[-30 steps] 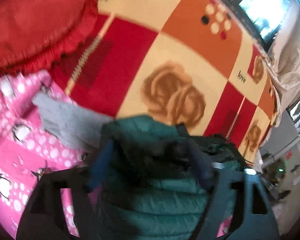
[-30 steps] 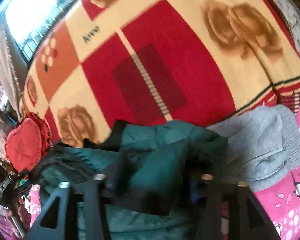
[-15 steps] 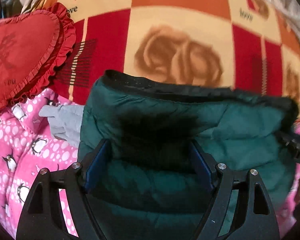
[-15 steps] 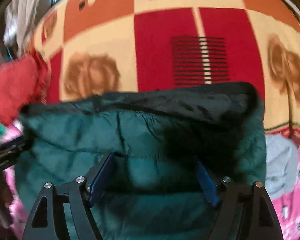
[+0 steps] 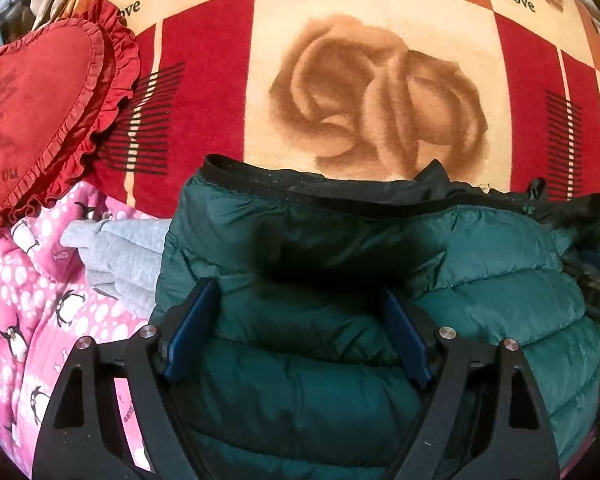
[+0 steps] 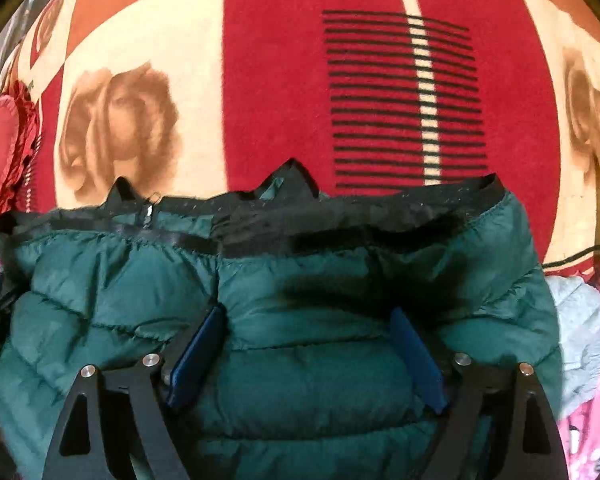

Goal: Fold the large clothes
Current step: 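Fold the hem over toward the collar with both grippers and release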

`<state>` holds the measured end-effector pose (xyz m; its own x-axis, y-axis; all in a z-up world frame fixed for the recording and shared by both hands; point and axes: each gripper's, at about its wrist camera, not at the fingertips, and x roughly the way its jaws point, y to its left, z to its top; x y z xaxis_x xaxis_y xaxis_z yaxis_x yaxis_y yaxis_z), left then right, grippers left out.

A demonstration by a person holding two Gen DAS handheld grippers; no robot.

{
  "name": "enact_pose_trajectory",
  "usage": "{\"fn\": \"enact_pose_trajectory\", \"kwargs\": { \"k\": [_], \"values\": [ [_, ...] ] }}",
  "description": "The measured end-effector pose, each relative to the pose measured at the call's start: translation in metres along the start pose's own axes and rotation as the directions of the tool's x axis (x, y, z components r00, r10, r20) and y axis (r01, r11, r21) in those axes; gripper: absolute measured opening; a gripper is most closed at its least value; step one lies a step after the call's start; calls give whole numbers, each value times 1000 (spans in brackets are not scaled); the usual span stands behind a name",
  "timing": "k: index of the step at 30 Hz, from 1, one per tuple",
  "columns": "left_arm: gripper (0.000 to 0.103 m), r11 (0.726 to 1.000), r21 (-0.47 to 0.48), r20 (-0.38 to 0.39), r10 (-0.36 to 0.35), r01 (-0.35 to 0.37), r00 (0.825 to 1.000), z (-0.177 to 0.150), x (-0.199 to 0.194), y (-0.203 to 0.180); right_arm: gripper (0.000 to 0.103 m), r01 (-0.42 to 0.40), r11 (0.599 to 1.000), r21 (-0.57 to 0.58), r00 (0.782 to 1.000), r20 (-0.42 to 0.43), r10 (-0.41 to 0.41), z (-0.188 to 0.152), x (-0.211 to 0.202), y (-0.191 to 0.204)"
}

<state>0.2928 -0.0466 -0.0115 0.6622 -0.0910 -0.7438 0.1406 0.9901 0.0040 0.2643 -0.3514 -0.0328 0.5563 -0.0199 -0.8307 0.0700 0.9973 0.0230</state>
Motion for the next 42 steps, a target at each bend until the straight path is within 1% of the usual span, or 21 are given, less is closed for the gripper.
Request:
{"fn": "enact_pose_trajectory", "kwargs": {
  "k": [1, 4, 6, 8, 10, 11, 12, 13, 16, 19, 21, 22, 24, 27, 30, 32, 35, 36, 37, 40, 42],
  "values": [
    [83, 1000, -2, 1, -4, 4, 1000, 0, 0, 1, 84, -8, 1000, 13, 1000, 4, 8, 3, -7, -1],
    [83, 1000, -5, 0, -7, 7, 1000, 1, -1, -1, 84, -67, 996, 50, 995, 77, 63, -6, -44, -9],
    [83, 1000, -6, 2, -9, 9, 1000, 0, 0, 0, 84, -37, 999, 39, 994, 100, 33, -18, -58, -12],
    [84, 1000, -10, 5, -11, 12, 1000, 0, 1, 0, 84, -1, 999, 33, 993, 122, -3, -28, -62, -15],
    [84, 1000, -16, 6, -15, 15, 1000, -1, 2, 0, 84, 57, 997, 58, 990, 127, -64, -31, -54, -27],
    [84, 1000, -18, 6, -16, 17, 1000, -1, 3, 1, 84, 67, 995, 78, 991, 110, -76, -32, -45, -34],
    [85, 1000, -20, 7, -17, 17, 1000, -1, 4, 1, 84, 61, 994, 91, 992, 102, -71, -34, -39, -31],
    [85, 1000, -21, 6, -17, 17, 1000, 0, 5, 0, 84, 55, 993, 106, 993, 102, -66, -33, -35, -41],
    [86, 1000, -25, 5, -13, 13, 1000, 1, 8, 0, 90, 83, 994, 71, 992, 93, -90, -30, -15, -36],
    [86, 1000, -28, 3, -10, 10, 1000, 1, 10, 0, 90, 106, 993, 58, 991, 73, -110, -26, -12, -33],
    [86, 999, -28, 7, -15, 15, 1000, 1, 8, 1, 90, 99, 993, 61, 992, 68, -103, -25, -24, -35],
    [86, 999, -27, 7, -17, 17, 1000, 0, 6, 2, 90, 91, 994, 65, 992, 79, -96, -26, -33, -35],
    [86, 999, -24, 4, -22, 22, 1000, 1, 1, 3, 90, 47, 996, 75, 992, 117, -55, -31, -56, -36],
    [86, 1000, -23, 6, -18, 19, 1000, 0, -13, 5, 90, -29, 997, 64, 990, 141, 20, -42, -85, -32],
    [86, 999, -27, 25, -32, 33, 999, -3, -32, 6, 90, -51, 998, 27, 985, 168, 46, -55, -102, -17],
    [86, 998, -36, 39, -51, 52, 998, -6, -44, 8, 90, -61, 998, 9, 986, 157, 59, -65, -103, -8],
    [86, 998, -35, 61, -53, 55, 997, -14, -60, 8, 90, -38, 999, -4, 998, 55, 38, -74, -67, 3],
    [86, 998, -28, 66, -50, 52, 997, -18, -65, 7, 90, -35, 999, -3, 999, 35, 35, -76, -56, 4],
    [86, 999, -16, 73, -43, 44, 996, -21, -69, 6, 91, -31, 1000, -2, 999, 37, 31, -78, -52, 4],
    [86, 999, 10, 79, -31, 31, 996, -28, -78, 5, 91, -35, 999, 13, 999, 17, 35, -74, -54, 4],
    [86, 999, 15, 81, -33, 31, 996, -32, -80, 6, 91, -50, 998, 28, 999, 12, 50, -75, -65, 1]
  ]
}}
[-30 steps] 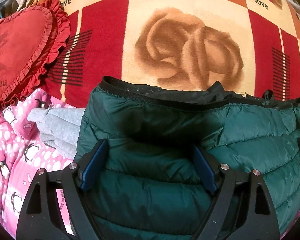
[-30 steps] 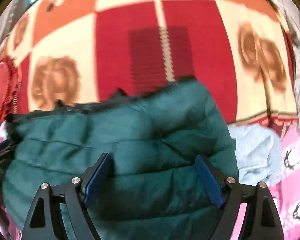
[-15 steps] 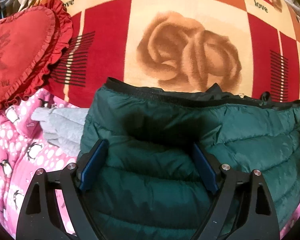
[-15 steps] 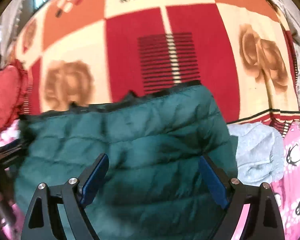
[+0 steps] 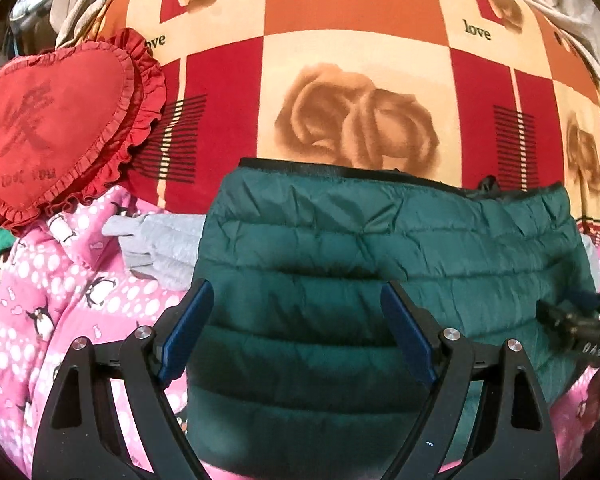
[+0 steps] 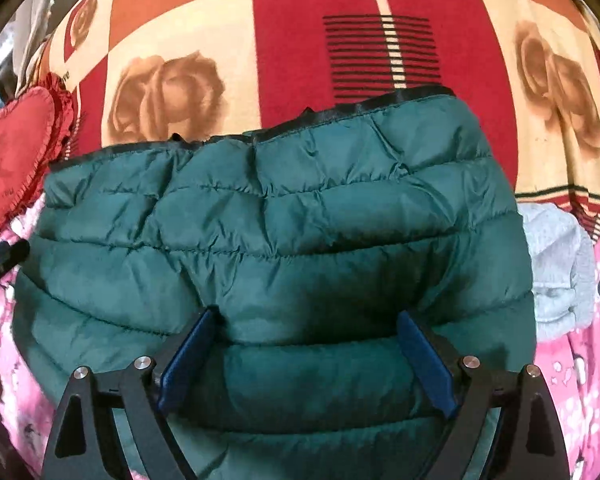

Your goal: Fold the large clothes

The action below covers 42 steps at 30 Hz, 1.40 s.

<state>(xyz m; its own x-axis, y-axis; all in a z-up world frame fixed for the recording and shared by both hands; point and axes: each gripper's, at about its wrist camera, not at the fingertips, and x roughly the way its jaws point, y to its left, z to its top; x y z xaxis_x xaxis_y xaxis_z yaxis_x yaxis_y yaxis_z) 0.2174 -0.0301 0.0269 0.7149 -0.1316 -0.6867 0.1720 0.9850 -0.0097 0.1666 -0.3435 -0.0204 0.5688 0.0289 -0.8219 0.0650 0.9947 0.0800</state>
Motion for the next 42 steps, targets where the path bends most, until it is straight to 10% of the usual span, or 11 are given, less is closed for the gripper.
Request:
{"fn": "enact_pose_trajectory", "kwargs": {
  "k": [42],
  "values": [
    [86, 998, -62, -54, -26, 23, 998, -37, 37, 4, 102, -14, 999, -38, 1000, -19, 13, -2, 10, 39]
  ]
}}
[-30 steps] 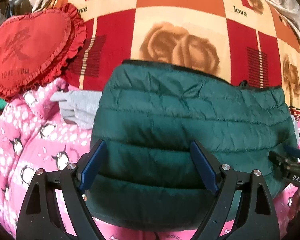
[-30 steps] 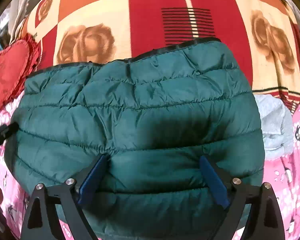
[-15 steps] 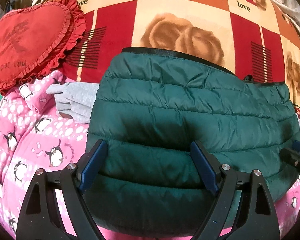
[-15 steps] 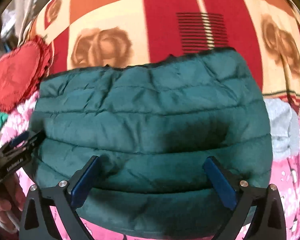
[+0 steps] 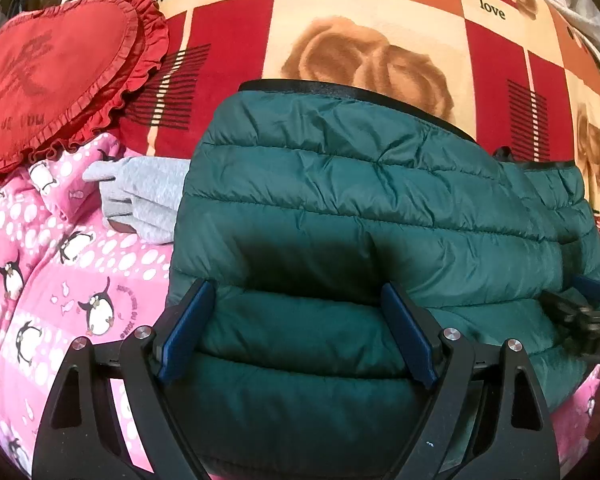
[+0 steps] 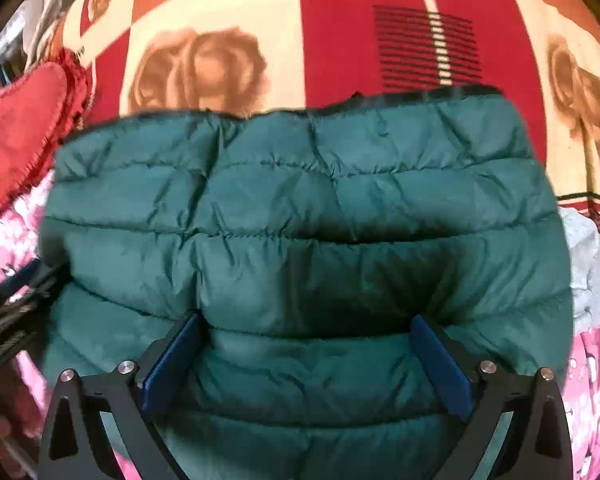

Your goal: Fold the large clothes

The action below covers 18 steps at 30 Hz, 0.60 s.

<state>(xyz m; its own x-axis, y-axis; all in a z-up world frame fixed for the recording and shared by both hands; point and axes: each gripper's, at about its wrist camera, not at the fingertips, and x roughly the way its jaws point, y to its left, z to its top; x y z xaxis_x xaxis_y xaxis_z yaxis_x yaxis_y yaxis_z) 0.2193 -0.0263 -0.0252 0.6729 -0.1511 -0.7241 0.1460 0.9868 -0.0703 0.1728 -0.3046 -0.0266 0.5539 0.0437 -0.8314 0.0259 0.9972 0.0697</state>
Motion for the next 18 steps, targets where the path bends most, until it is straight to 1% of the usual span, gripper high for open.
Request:
{"fn": "enact_pose_trajectory", "kwargs": {
  "k": [3, 5, 7, 10, 11, 14, 16, 18],
  "values": [
    [86, 1000, -2, -2, -4, 4, 1000, 0, -1, 1, 102, -17, 1000, 9, 998, 64, 16, -5, -27, -6],
    [86, 1000, -5, -1, -4, 4, 1000, 0, -1, 1, 102, -3, 1000, 3, 997, 81, 3, -10, -38, -10],
    [86, 1000, -9, 1, -2, 2, 1000, 0, -1, 1, 102, 22, 1000, 0, 997, 75, -22, -14, -38, -14],
    [86, 1000, -11, 1, 3, -3, 1000, -1, -1, 0, 103, 47, 999, 6, 999, 19, -47, -22, -18, -22],
    [86, 1000, -11, -1, 3, -3, 1000, -1, -2, 0, 103, 42, 999, 12, 999, 19, -42, -25, -12, -24],
    [86, 1000, -8, -10, 5, -5, 1000, -1, -2, 0, 103, 61, 998, 5, 997, 39, -61, -24, -7, -22],
    [86, 999, -36, -38, -22, 20, 999, 2, -3, 5, 103, 49, 999, 13, 999, 24, -49, -21, -11, -23],
    [86, 996, -67, -66, -62, 58, 996, 6, -5, 12, 103, -4, 1000, 25, 1000, 20, 3, -18, -22, -28]
  ]
}}
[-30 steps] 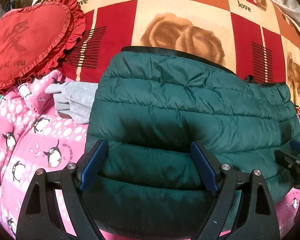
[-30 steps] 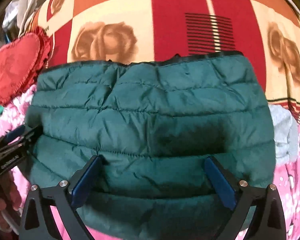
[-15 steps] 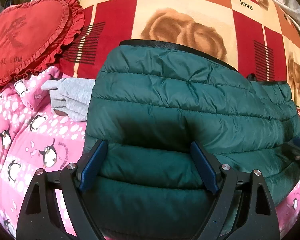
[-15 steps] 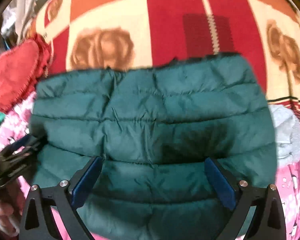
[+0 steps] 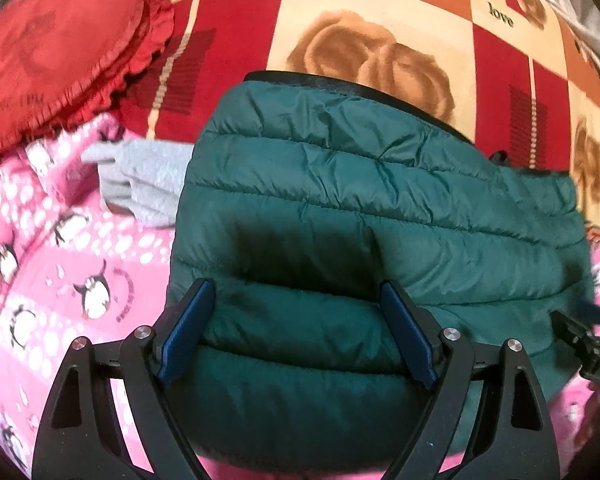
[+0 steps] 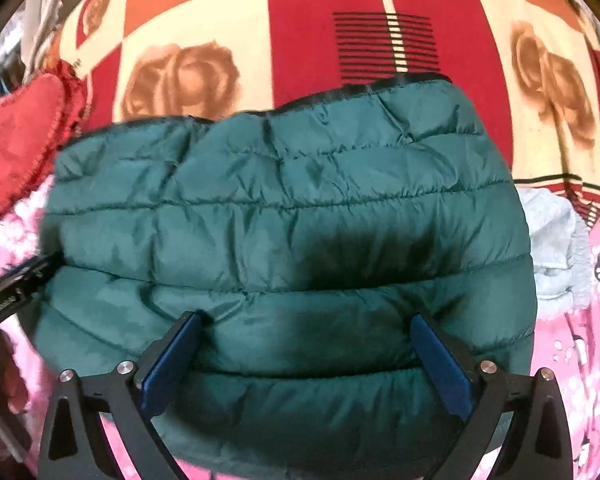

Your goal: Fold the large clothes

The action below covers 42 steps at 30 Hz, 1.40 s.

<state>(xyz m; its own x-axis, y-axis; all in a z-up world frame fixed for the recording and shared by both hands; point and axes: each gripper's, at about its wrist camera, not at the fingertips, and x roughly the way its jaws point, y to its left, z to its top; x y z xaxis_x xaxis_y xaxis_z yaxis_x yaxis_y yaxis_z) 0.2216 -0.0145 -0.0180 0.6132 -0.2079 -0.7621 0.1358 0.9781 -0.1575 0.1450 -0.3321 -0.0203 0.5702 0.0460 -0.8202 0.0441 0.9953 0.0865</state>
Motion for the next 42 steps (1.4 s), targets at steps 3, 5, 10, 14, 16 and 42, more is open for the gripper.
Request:
{"fn": "enact_pose_trajectory", "kwargs": {
  "k": [3, 5, 10, 14, 16, 42],
  "values": [
    [86, 989, -71, -4, -127, 126, 992, 9, -13, 18, 103, -23, 999, 26, 999, 31, 22, 3, -19, -14],
    [86, 976, -111, -3, -187, 185, 982, 14, -17, 29, 103, -16, 999, 51, 999, 49, 14, 5, -31, -29],
    [86, 964, -165, -22, -214, 208, 977, 19, -11, 48, 103, 3, 991, 135, 1000, 29, -7, 3, -37, -66],
    [86, 952, -193, -23, -249, 240, 968, 16, -7, 57, 103, -5, 981, 193, 999, 40, -3, -2, -34, -86],
    [86, 942, -211, -23, -271, 260, 962, 14, -5, 62, 103, 13, 980, 197, 999, 39, -21, -4, -31, -91],
    [103, 812, -420, -115, -492, 407, 863, 7, 60, 85, 103, -252, 946, 203, 962, -54, 268, 10, 48, -120]
  ]
}}
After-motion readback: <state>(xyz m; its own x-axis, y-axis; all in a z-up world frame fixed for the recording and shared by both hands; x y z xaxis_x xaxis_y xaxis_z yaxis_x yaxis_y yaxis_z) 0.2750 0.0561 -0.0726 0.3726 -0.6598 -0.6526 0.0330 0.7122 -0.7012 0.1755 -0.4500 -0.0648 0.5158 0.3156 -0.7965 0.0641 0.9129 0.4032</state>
